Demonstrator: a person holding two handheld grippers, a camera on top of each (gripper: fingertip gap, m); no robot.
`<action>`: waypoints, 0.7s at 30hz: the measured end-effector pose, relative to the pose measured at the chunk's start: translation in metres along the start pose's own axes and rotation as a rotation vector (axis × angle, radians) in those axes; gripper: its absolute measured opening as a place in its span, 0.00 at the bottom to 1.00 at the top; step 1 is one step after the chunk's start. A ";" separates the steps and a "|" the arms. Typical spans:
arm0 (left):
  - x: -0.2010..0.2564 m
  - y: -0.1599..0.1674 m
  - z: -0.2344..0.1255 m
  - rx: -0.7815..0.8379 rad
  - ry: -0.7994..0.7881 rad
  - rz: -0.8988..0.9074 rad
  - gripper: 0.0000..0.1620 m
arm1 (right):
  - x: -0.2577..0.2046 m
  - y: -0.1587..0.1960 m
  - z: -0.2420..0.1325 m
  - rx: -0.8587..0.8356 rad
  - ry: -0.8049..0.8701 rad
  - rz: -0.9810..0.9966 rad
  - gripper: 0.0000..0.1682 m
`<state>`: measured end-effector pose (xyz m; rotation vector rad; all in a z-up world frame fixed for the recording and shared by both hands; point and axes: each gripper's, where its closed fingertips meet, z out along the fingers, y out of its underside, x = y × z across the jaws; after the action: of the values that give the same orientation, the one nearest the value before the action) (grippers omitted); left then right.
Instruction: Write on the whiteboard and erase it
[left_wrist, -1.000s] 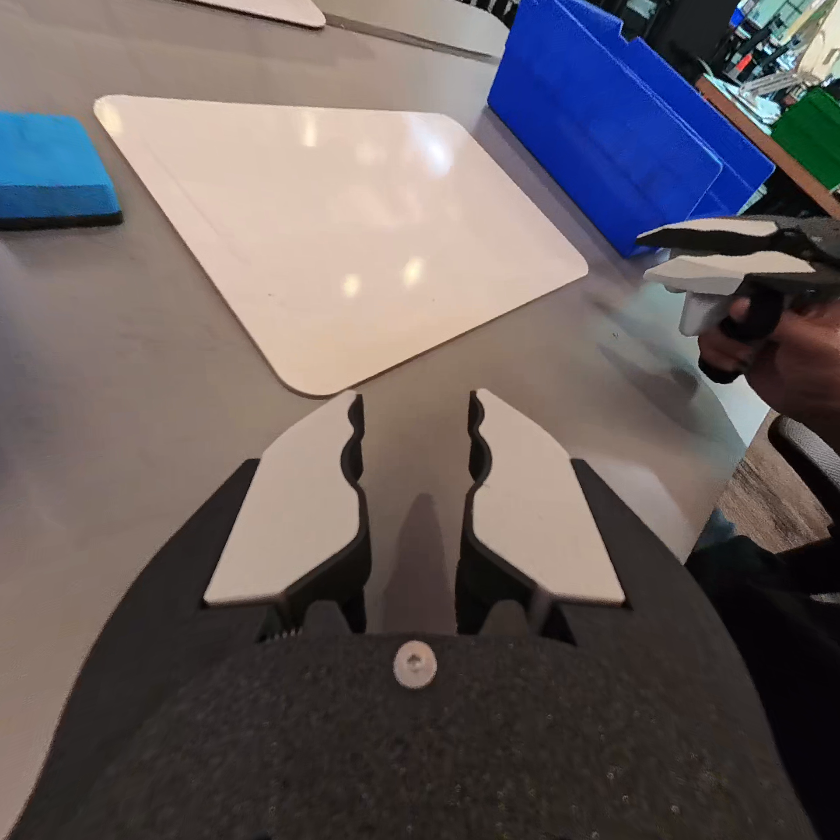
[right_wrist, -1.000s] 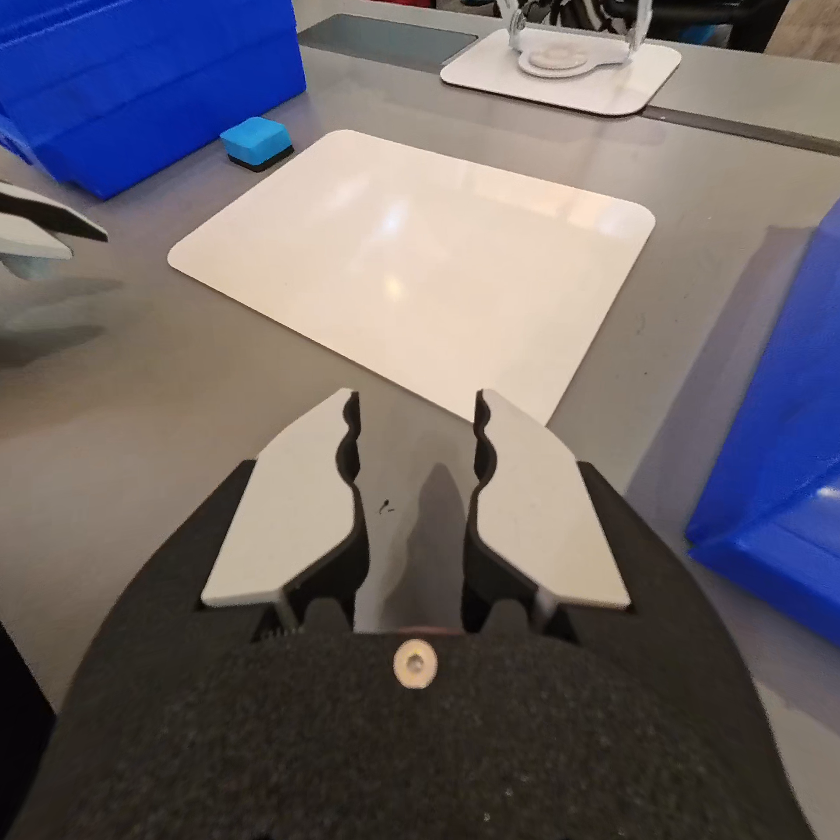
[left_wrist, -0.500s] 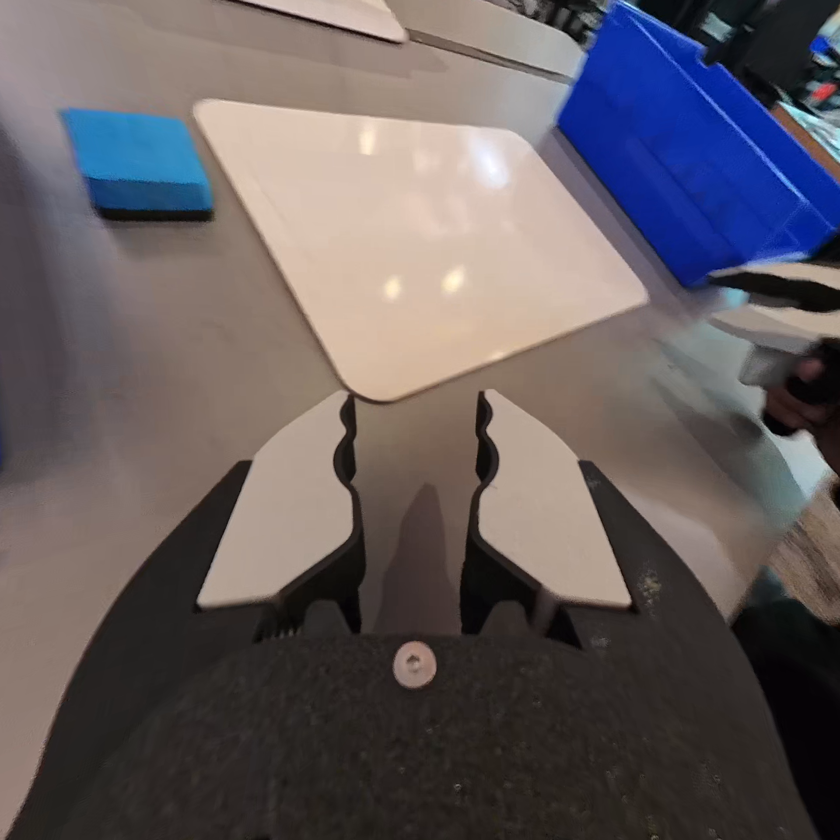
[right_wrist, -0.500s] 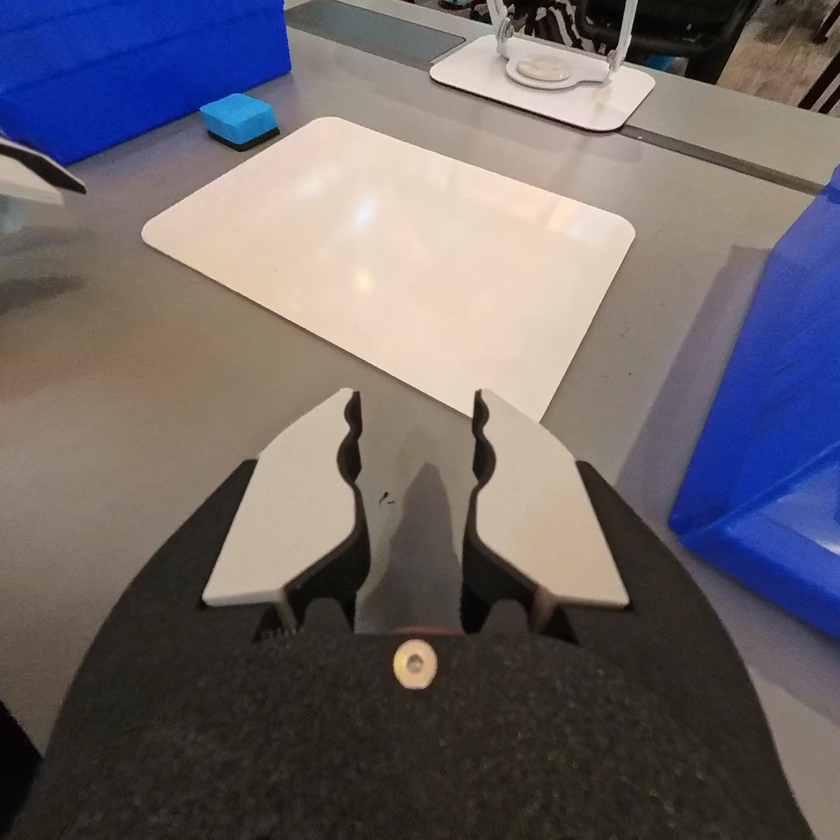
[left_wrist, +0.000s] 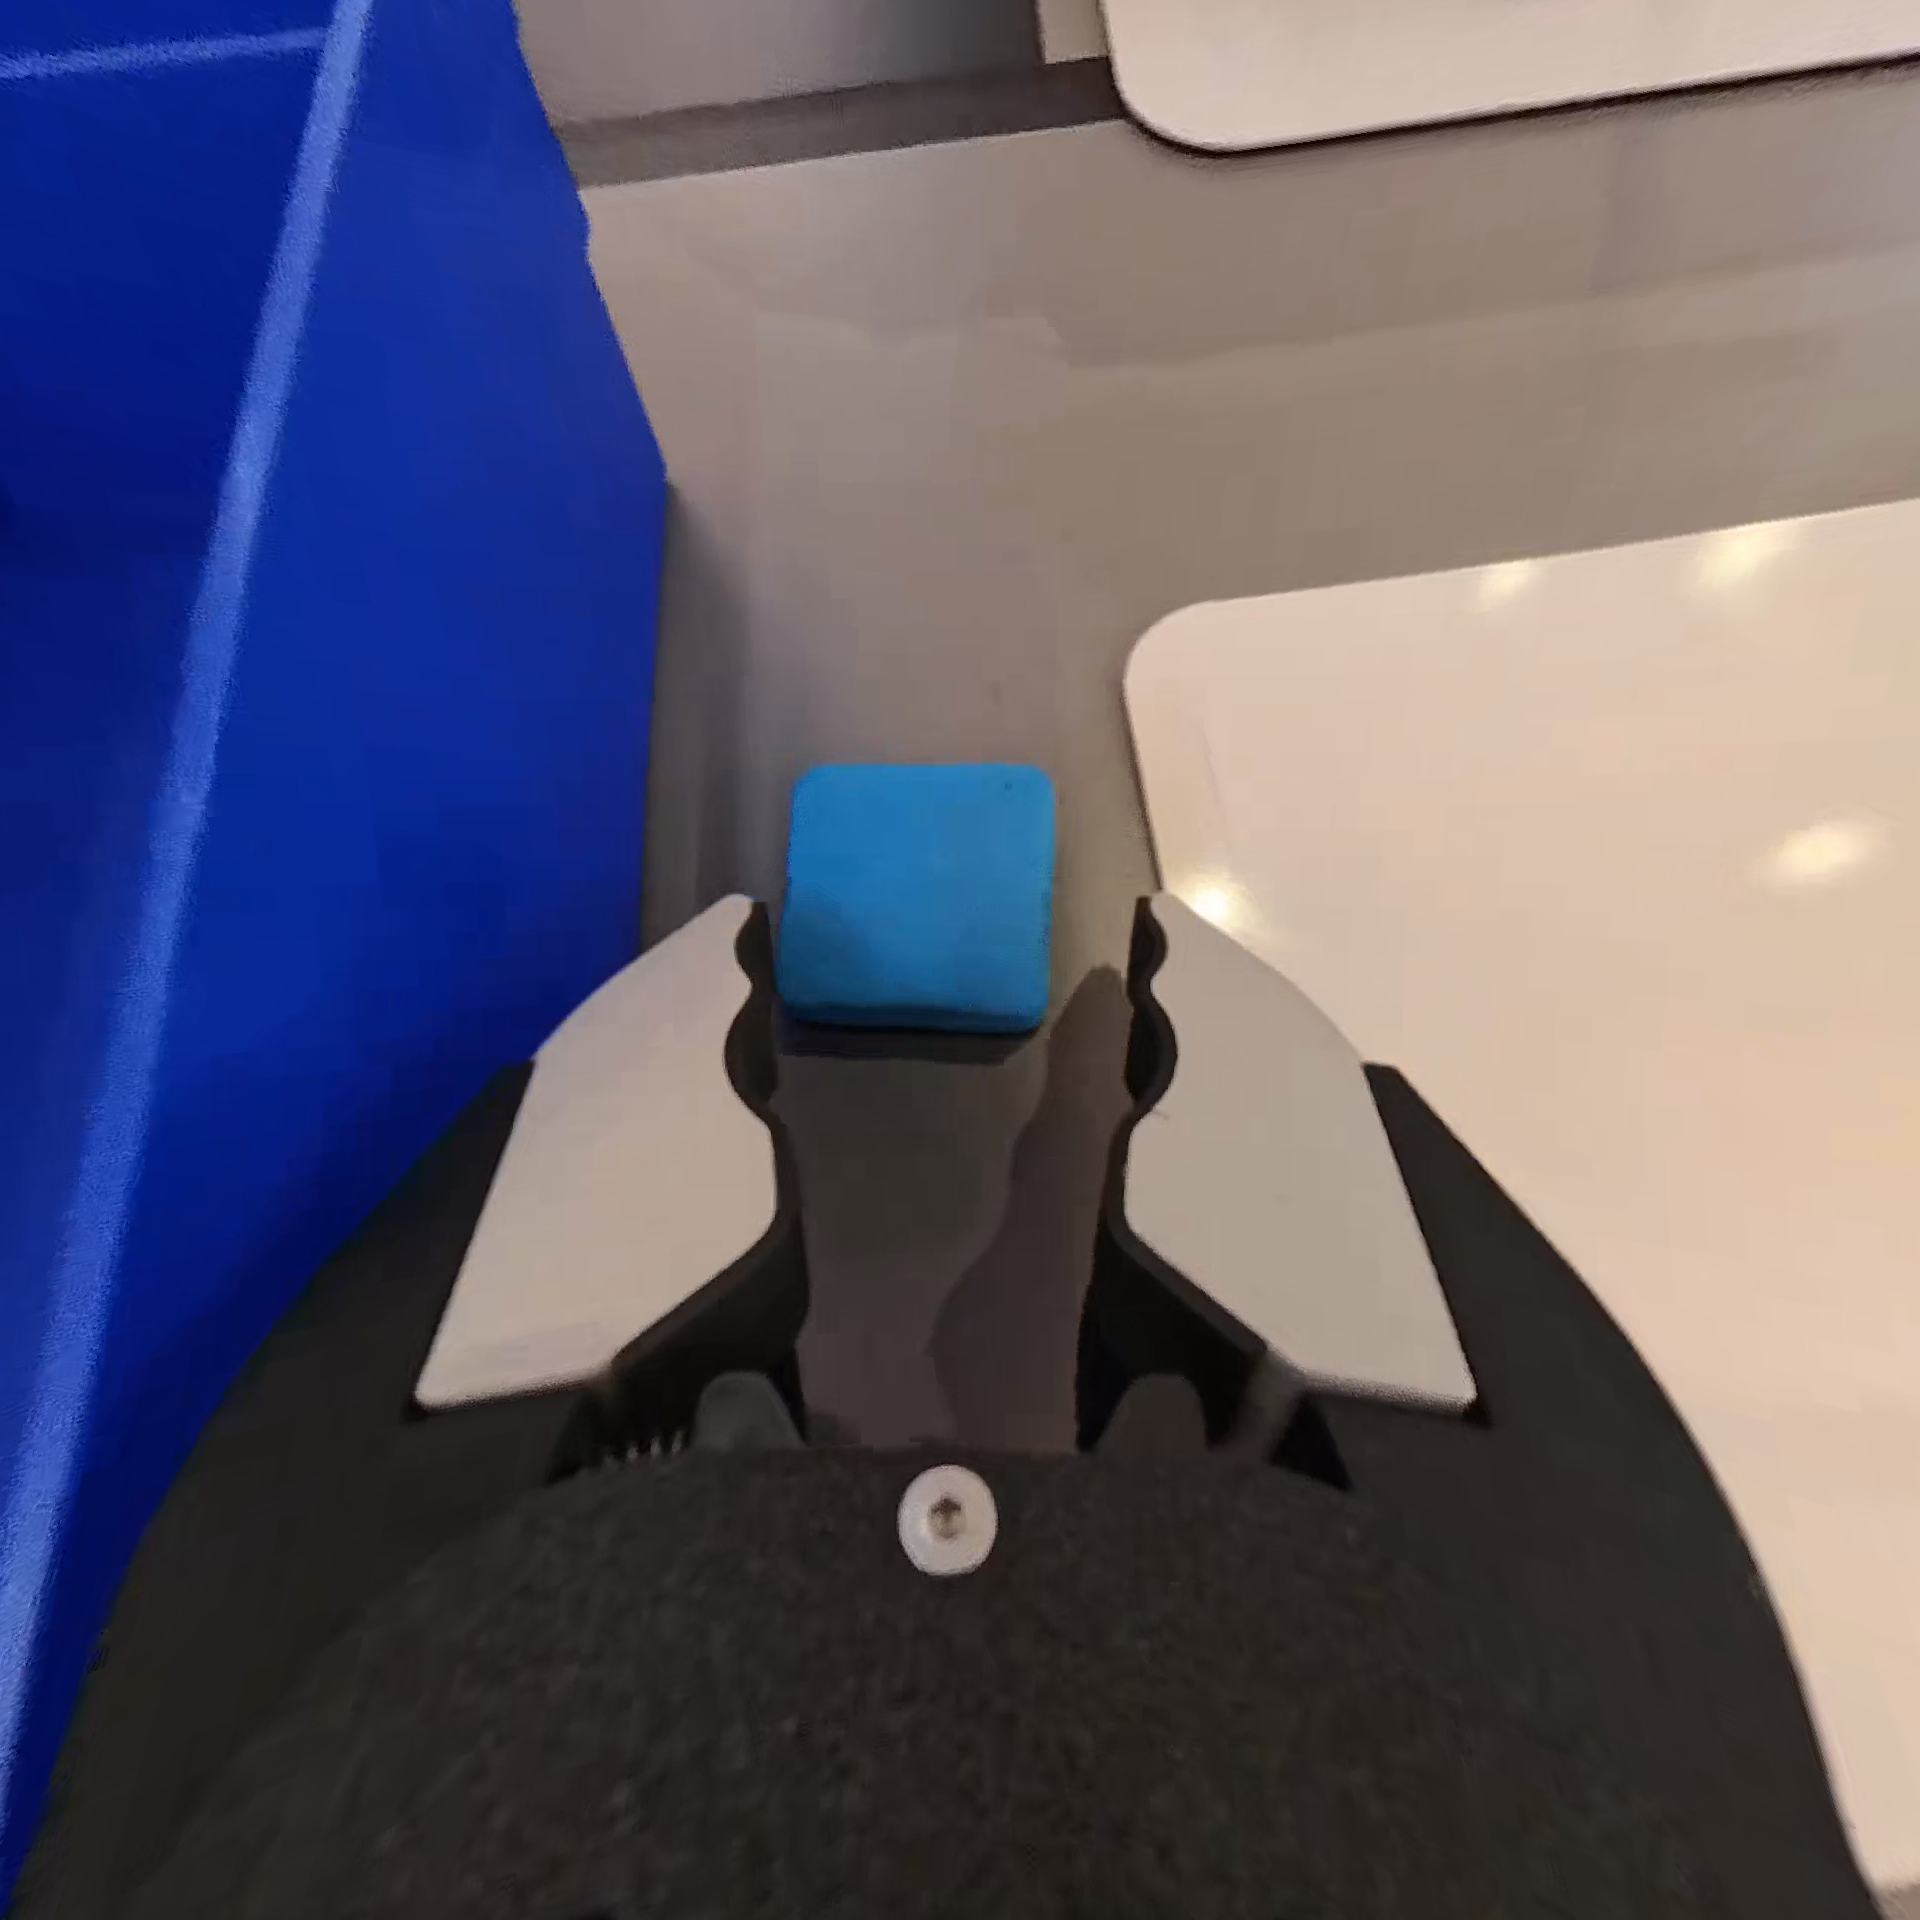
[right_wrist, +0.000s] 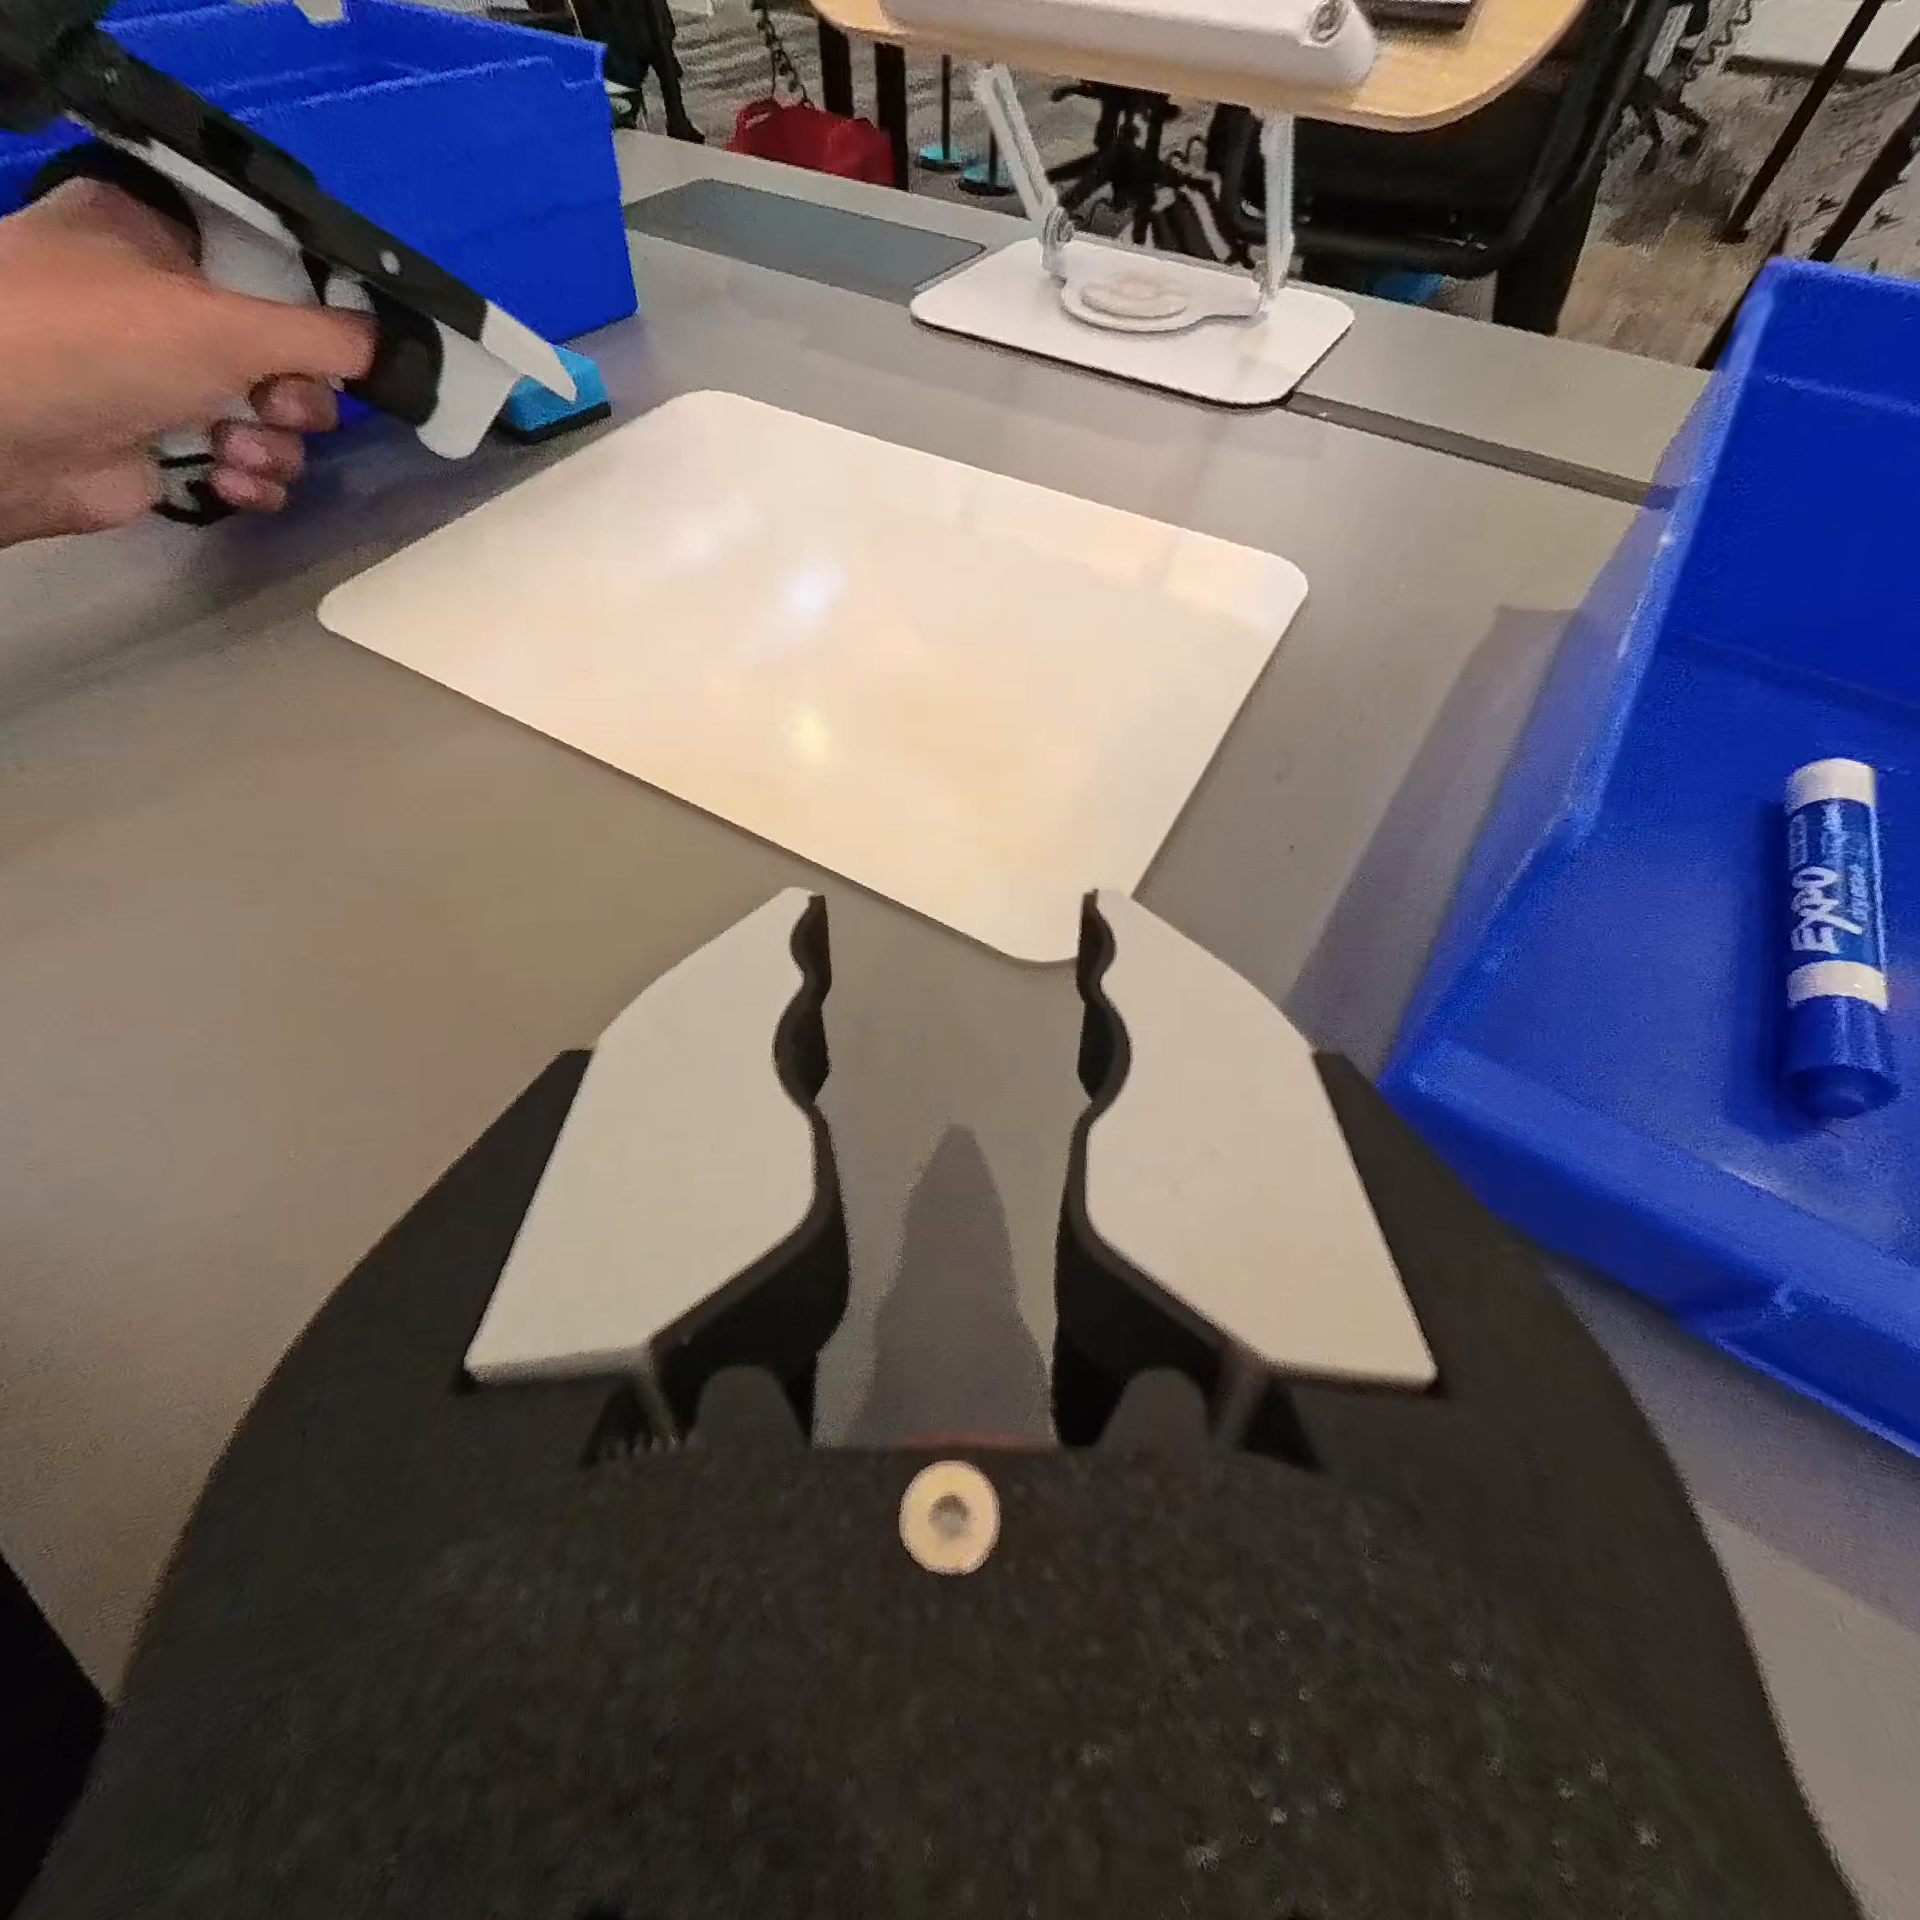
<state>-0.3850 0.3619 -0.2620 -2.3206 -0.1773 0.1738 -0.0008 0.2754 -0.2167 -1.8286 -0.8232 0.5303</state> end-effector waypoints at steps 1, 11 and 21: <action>-0.002 0.002 0.004 -0.017 -0.010 0.004 0.40 | 0.002 0.000 -0.002 0.011 -0.004 0.014 0.27; 0.074 -0.033 -0.023 0.120 0.266 0.170 0.33 | 0.013 0.000 -0.008 0.048 -0.024 0.078 0.27; 0.215 0.029 -0.038 0.017 0.705 0.817 0.34 | -0.003 0.003 0.006 -0.022 -0.110 0.108 0.27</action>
<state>-0.1649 0.3541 -0.2726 -2.1625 1.1137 -0.2464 -0.0057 0.2759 -0.2221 -1.8849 -0.8093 0.6985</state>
